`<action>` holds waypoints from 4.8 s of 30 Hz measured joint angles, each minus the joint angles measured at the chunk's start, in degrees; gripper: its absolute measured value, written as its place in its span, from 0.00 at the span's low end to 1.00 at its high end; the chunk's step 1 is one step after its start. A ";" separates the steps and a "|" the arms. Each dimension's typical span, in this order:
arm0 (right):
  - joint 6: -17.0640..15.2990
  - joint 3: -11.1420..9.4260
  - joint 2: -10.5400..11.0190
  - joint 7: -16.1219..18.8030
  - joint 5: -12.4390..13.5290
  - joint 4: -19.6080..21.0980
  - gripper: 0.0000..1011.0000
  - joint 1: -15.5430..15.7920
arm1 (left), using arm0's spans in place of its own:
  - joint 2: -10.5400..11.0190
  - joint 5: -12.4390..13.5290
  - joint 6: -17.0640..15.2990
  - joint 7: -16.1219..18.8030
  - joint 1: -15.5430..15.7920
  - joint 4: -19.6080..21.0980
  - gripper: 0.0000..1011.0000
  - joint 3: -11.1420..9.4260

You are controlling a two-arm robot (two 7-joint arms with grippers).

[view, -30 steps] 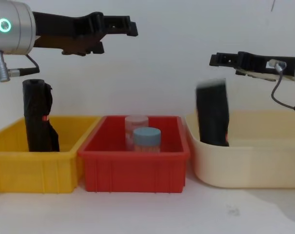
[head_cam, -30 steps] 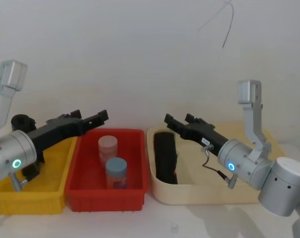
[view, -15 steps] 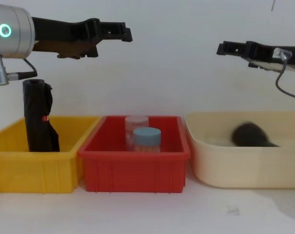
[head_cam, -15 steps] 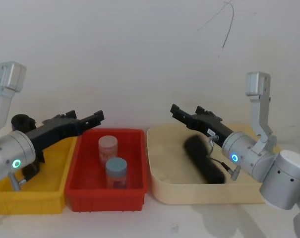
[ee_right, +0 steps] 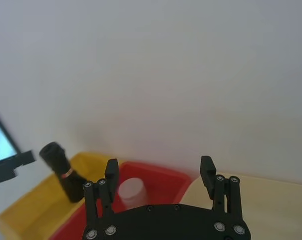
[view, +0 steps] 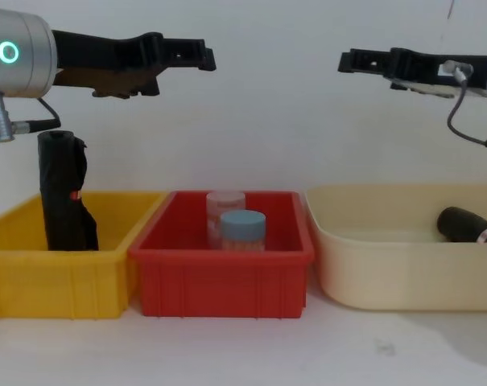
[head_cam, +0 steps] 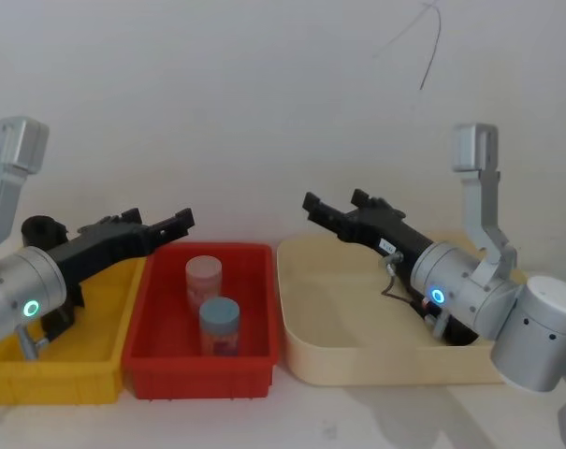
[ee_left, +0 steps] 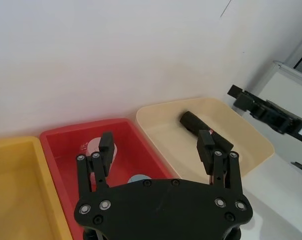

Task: Pick up the garbage bag with the one hand and transfer it to the other hand.

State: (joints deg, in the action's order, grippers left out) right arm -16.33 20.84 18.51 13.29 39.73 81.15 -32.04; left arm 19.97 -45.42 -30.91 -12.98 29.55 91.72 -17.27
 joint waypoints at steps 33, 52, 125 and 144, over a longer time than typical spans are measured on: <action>-8.13 13.99 -0.16 7.06 -5.97 1.74 0.99 -4.08 | 0.00 0.13 0.09 0.21 0.00 -0.07 0.99 -0.01; -12.62 17.35 -4.03 8.86 -7.68 -3.83 0.99 -8.26 | 0.00 0.12 0.08 0.21 0.00 -0.07 0.99 0.00; -8.98 22.41 -7.55 12.05 -18.15 -21.10 0.99 -16.81 | 0.00 0.12 0.08 0.21 0.00 -0.07 0.99 -0.01; -8.55 23.80 -7.43 14.84 -20.20 -22.79 0.99 -17.72 | 0.00 0.12 0.08 0.21 0.00 -0.07 0.99 -0.01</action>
State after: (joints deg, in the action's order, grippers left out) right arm -24.88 44.64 11.07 28.13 19.54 58.36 -49.76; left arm 19.97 -45.30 -30.83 -12.77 29.55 91.65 -17.28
